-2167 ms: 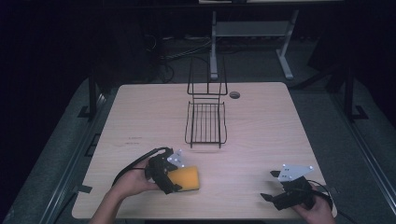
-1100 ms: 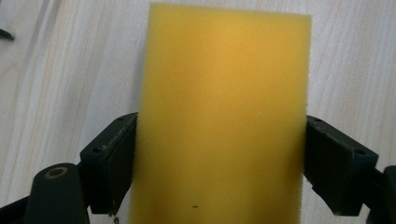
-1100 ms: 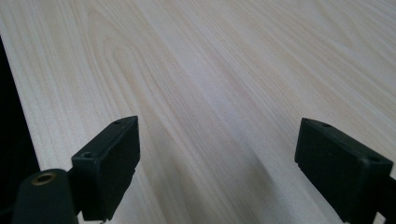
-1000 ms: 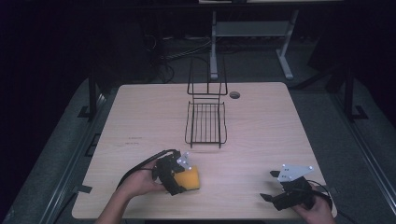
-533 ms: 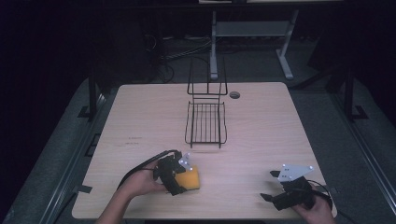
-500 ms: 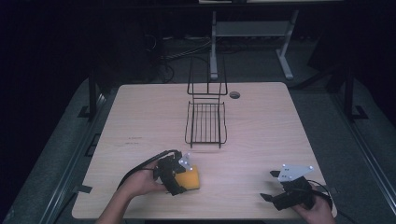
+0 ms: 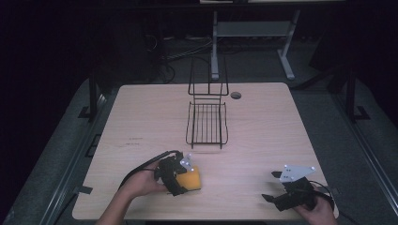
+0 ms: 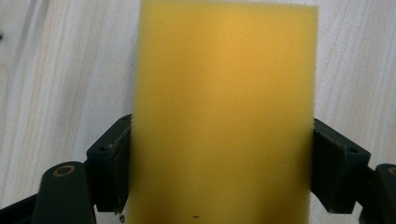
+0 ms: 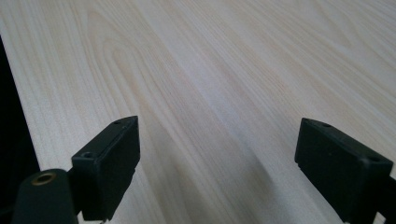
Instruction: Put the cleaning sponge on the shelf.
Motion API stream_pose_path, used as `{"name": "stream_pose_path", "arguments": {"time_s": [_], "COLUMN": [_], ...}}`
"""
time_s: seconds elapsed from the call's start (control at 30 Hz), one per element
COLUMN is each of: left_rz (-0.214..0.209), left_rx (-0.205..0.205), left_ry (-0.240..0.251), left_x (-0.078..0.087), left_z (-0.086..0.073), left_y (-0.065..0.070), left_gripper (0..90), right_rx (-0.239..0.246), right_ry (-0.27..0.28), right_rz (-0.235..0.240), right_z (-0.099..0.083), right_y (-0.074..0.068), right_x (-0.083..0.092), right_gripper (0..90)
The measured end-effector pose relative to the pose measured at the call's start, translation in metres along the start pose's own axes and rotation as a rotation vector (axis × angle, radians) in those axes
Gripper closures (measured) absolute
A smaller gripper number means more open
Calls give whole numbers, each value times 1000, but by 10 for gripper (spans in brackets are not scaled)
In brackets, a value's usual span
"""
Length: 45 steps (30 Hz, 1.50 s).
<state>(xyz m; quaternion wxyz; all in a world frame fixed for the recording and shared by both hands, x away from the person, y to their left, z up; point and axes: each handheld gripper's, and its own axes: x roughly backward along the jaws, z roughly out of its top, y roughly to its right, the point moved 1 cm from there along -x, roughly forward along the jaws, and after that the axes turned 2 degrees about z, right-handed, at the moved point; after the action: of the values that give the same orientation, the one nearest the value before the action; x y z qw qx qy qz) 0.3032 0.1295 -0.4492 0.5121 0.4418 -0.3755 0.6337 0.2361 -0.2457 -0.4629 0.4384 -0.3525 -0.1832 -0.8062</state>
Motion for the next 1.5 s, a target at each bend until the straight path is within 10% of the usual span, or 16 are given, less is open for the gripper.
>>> {"name": "stream_pose_path", "arguments": {"time_s": [1.5], "left_rz": [-19], "left_rx": [-6], "left_ry": [60], "left_x": [25], "left_z": [29], "left_y": [-27], "left_gripper": [218], "right_rx": [-4], "right_ry": [-5], "right_rz": [-6], "right_z": [-2], "right_y": [4], "right_x": [-1], "right_gripper": [137]}}
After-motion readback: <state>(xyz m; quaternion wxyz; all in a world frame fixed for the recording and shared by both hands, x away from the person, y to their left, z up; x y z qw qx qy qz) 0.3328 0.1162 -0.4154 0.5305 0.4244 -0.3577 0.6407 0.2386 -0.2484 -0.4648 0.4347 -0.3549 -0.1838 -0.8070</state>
